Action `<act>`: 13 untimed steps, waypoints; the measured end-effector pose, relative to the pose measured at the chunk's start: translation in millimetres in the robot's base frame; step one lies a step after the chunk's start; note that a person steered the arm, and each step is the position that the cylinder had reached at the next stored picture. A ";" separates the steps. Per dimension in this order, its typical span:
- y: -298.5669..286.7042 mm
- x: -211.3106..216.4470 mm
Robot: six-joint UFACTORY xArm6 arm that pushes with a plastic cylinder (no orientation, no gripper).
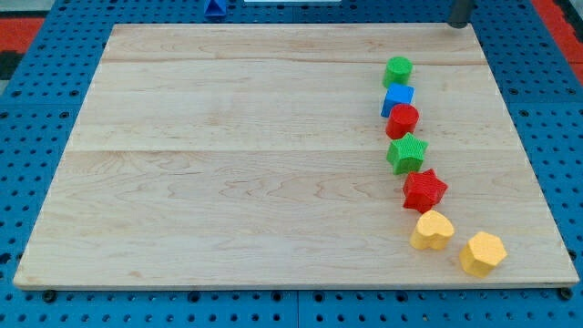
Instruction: Slightly push the yellow hexagon to the left
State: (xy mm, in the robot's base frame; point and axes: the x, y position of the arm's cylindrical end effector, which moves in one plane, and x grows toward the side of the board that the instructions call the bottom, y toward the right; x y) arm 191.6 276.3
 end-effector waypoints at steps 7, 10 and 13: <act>9.6 378.1; -47.6 404.5; -69.3 401.1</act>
State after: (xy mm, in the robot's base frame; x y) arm 592.7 207.0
